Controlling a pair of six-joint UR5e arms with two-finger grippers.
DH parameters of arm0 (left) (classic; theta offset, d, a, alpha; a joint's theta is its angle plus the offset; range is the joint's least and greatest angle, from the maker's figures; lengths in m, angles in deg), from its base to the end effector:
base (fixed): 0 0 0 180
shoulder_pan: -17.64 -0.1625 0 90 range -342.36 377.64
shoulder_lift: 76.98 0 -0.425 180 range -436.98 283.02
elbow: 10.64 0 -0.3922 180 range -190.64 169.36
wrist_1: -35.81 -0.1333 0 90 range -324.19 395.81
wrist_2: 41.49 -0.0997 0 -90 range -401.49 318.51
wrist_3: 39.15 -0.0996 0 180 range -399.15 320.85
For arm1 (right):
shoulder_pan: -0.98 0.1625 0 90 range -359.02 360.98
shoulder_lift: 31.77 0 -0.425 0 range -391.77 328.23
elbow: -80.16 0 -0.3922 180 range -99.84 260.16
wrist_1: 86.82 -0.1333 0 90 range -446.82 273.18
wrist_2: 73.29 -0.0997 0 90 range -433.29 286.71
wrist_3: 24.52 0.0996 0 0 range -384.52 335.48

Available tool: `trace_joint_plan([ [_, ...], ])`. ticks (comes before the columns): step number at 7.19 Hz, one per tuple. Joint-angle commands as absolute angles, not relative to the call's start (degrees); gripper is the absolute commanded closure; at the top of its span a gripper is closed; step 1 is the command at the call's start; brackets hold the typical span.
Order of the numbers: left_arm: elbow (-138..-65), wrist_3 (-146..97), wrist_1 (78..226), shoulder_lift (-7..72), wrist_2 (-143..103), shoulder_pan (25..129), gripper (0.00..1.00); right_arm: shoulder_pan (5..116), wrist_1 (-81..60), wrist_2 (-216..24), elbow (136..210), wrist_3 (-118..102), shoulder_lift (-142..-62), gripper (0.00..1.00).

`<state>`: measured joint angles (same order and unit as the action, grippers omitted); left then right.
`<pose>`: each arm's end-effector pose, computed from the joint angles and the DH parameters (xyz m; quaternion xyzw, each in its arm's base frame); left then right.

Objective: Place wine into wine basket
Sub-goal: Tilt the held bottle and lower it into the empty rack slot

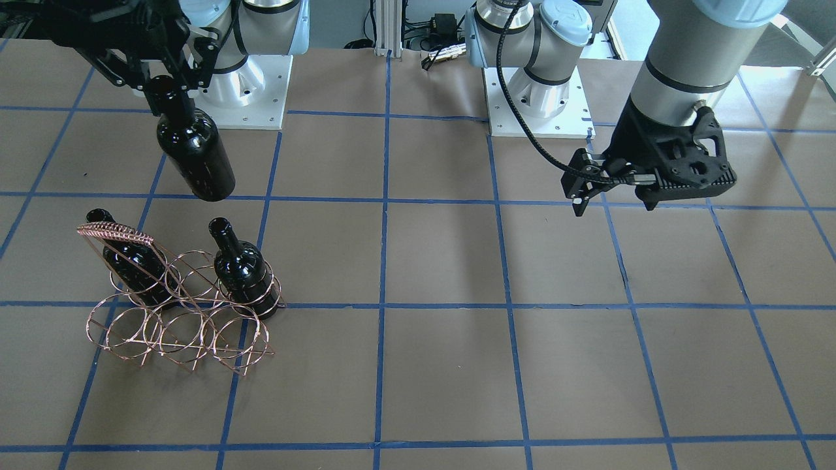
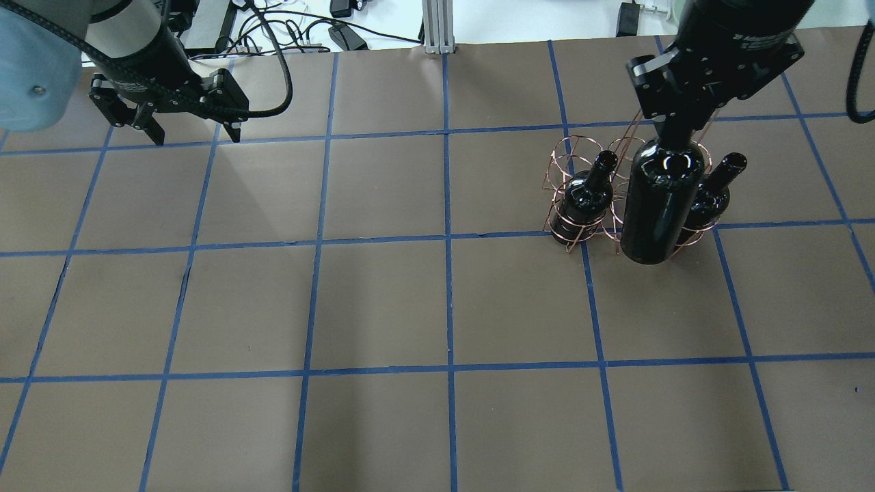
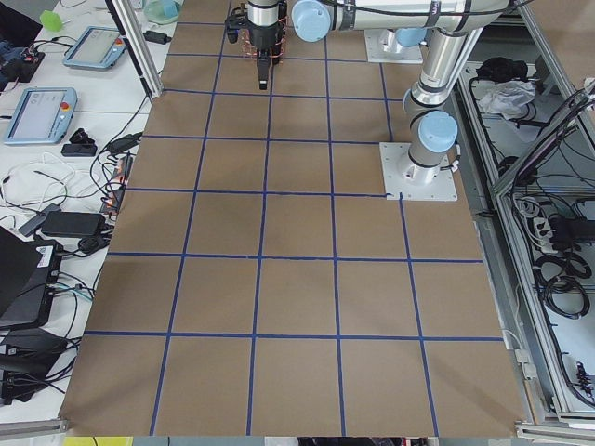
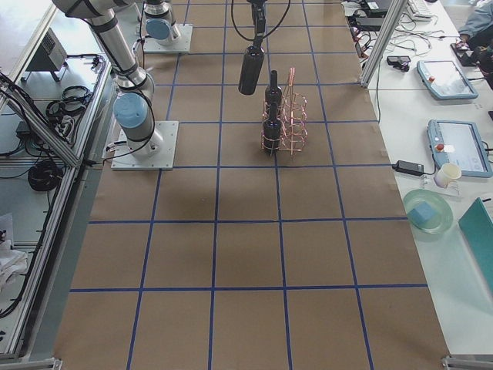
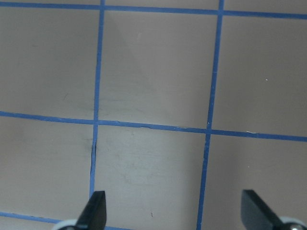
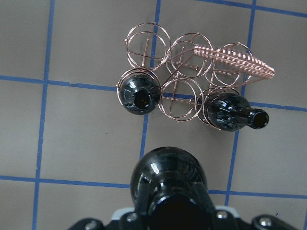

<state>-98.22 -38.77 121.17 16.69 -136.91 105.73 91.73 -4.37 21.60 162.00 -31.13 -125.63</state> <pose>-0.1063 -0.5285 0.4850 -0.0213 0.9982 -0.0289 0.0477 0.1308 -0.4604 0.5770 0.0624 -0.9964 0.0367 0.0446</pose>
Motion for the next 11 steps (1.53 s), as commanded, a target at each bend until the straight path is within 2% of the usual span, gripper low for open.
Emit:
trace_joint_plan([
  [1, -101.5, -39.5, 122.8, 15.1, -136.7, 107.5, 0.0, 86.1, -3.3, 20.9, 163.0, -35.9, -126.1, 1.0],
  [4, -102.4, -40.0, 125.0, 11.9, -133.0, 107.2, 0.0, 86.1, 6.9, 18.7, 168.3, -37.2, -126.3, 1.0],
  [11, -102.6, -40.3, 124.8, 13.2, -132.1, 107.1, 0.0, 85.2, 11.6, 15.3, 170.6, -45.9, -125.5, 1.0],
])
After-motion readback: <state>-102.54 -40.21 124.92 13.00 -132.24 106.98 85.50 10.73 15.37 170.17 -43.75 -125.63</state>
